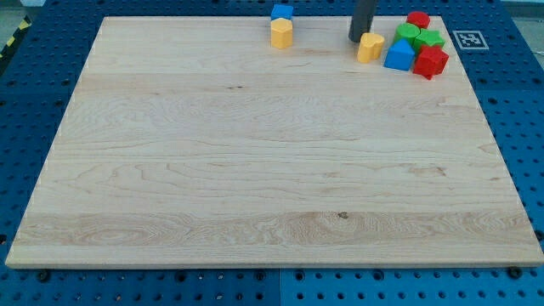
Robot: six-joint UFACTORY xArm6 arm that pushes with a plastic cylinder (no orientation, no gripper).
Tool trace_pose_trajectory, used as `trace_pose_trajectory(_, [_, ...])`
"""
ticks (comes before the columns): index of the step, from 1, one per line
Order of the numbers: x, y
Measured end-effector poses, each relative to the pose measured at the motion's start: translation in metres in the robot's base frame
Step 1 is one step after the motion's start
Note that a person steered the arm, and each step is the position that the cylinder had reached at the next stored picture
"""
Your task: Place the yellow heart diagonal to the yellow hexagon
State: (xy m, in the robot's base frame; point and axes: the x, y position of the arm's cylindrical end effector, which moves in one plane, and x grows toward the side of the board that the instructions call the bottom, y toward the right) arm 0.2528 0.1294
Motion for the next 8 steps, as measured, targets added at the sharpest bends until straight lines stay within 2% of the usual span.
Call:
trace_pose_trajectory(1, [0.031, -0.003])
trace_pose_trajectory(3, [-0.006, 0.011])
trace_pose_trajectory(4, [0.007, 0.038])
trace_pose_trajectory(5, [0.019, 0.039])
trace_pose_trajectory(8, [0.104, 0.039])
